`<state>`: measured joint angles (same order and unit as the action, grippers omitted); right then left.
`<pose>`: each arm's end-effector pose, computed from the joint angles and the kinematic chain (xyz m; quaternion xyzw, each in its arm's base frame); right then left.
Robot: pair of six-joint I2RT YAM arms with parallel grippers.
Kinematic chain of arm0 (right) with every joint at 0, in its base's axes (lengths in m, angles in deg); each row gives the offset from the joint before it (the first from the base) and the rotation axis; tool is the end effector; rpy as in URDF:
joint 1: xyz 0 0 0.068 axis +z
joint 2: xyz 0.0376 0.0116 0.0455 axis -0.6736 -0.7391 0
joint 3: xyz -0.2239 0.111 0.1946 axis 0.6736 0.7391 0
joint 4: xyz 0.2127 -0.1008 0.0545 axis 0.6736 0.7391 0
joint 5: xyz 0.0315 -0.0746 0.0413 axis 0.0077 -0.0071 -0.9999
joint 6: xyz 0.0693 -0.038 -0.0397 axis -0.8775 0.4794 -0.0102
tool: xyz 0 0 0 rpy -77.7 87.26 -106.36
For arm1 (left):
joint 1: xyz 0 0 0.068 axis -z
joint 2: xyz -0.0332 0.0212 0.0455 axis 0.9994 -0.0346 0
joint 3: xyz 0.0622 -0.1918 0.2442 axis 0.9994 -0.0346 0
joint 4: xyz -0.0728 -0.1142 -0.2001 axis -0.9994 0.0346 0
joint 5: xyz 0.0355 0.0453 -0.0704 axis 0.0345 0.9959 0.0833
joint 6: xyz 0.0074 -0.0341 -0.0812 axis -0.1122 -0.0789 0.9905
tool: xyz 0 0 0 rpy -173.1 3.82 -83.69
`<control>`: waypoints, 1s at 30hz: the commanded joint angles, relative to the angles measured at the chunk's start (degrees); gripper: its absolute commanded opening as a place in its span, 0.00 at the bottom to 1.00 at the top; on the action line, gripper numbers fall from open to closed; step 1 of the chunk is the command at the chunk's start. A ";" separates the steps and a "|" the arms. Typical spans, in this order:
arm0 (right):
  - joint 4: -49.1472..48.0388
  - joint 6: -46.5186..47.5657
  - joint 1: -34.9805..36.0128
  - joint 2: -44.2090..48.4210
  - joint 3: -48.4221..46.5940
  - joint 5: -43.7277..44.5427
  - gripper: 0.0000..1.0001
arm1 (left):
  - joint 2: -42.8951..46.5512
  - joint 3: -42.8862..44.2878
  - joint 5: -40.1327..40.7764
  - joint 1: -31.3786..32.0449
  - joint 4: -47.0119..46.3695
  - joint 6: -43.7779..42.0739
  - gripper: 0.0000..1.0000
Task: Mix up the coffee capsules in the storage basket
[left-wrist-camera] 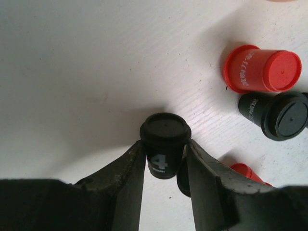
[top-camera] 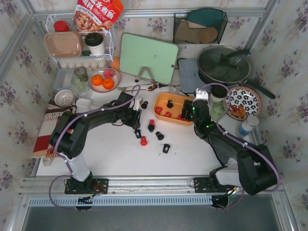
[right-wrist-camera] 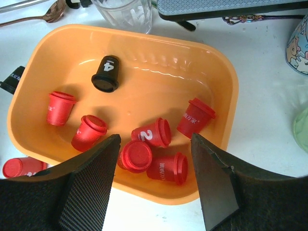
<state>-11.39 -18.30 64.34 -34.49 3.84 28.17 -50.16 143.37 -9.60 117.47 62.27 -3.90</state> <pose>0.2643 0.0855 0.2465 0.0205 0.8452 0.0681 0.5297 0.3201 -0.2054 0.1888 0.2456 0.9111 -0.2142 0.2523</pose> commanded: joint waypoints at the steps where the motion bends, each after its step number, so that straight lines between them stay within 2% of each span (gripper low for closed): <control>1: -2.07 -0.22 0.06 0.22 -0.04 -0.23 0.68 | -0.91 1.27 3.05 0.17 0.74 0.35 0.40; 4: -2.21 -0.29 -0.02 0.45 0.09 -0.15 0.68 | -0.72 1.62 4.75 0.22 1.27 0.92 0.26; 5: -2.15 -0.31 0.04 0.52 0.10 -0.15 0.68 | 0.19 1.29 5.67 0.27 0.90 1.47 0.25; 9: -2.25 -0.39 -0.02 0.87 0.18 -0.28 0.68 | 6.73 -1.35 7.51 0.31 -2.63 3.07 0.24; 12: -2.51 -0.56 0.00 1.07 0.35 -0.58 0.68 | 12.65 -1.57 4.00 0.34 -4.87 3.13 0.25; 16: -3.85 -0.87 0.02 1.16 1.47 -0.39 0.68 | 14.77 1.35 -2.38 0.96 -7.65 3.95 0.26; 23: -6.09 -1.62 0.04 2.10 3.83 0.69 0.68 | 8.05 11.79 -0.73 6.74 -8.97 2.93 0.26; 30: -6.81 -2.06 0.06 4.27 4.93 0.94 0.68 | -7.92 26.78 4.80 9.92 -2.46 5.68 0.30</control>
<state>-15.30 -19.98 64.34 -30.86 8.70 28.59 -51.87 164.20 -8.51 126.32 56.00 0.08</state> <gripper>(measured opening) 0.679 0.321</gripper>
